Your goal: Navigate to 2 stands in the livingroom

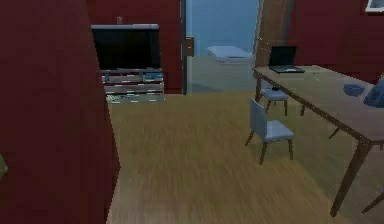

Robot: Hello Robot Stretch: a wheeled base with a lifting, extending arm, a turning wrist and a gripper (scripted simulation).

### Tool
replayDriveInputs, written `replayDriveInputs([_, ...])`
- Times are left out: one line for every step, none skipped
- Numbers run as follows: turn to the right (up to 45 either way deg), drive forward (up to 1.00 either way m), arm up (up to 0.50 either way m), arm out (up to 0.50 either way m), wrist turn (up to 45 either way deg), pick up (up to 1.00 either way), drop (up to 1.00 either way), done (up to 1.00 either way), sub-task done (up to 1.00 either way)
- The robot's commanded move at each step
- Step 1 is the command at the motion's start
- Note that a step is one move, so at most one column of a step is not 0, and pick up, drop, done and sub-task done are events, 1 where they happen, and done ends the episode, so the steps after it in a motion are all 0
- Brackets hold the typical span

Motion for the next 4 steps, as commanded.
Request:
replayDriveInputs([0.0,1.00,0.00,0.00,0.0,0.00,0.00,0.00,0.00])
replayDriveInputs([-3.0,0.00,0.00,0.00,0.0,0.00,0.00,0.00,0.00])
replayDriveInputs([0.0,1.00,0.00,0.00,0.0,0.00,0.00,0.00,0.00])
replayDriveInputs([-12.0,0.00,0.00,0.00,0.0,0.00,0.00,0.00,0.00])
